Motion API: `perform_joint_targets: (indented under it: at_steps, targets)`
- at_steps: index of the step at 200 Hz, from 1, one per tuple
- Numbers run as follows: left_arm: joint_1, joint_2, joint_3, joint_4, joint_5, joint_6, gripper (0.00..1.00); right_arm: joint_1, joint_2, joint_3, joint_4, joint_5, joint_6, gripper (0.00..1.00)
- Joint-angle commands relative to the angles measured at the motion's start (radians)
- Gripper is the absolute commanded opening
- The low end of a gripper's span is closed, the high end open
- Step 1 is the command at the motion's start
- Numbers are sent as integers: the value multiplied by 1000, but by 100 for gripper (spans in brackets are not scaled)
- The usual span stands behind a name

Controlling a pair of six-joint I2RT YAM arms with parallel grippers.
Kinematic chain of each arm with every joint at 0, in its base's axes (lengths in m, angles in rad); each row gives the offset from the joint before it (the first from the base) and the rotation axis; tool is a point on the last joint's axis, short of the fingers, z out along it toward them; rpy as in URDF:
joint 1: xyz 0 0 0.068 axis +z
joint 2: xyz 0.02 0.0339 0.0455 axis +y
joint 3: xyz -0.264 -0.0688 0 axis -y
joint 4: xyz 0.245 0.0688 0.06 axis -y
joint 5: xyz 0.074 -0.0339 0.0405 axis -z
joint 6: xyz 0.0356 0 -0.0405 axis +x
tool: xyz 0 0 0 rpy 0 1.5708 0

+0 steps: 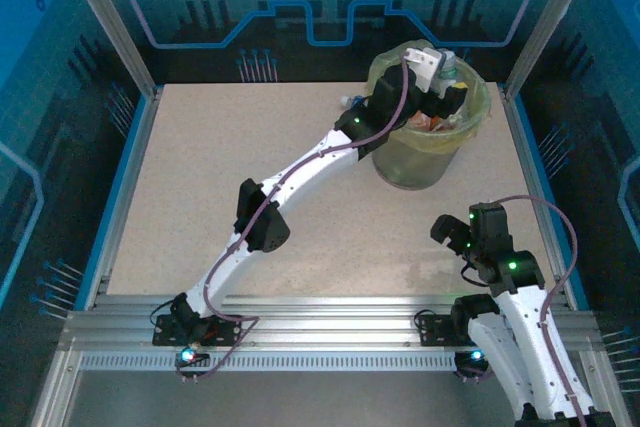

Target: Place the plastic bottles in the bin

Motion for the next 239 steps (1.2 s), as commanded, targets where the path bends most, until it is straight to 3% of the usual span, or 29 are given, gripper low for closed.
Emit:
perform_joint_targets:
  at_steps: [1, 92, 156, 189, 239]
  targets:
    - [8, -3, 61, 33, 9, -8, 99, -13, 3, 14, -11, -18, 4, 100]
    - [40, -62, 55, 21, -89, 12, 99, -12, 18, 55, -19, -29, -19, 100]
    - [88, -198, -34, -11, -157, 33, 99, -2, 26, 82, -36, -27, -33, 100]
    - [173, -275, -115, -46, -151, -43, 99, 5, 41, 92, -43, -21, -34, 100]
    - [324, -296, -128, -235, -151, -273, 99, 20, 79, 98, -42, 0, -28, 100]
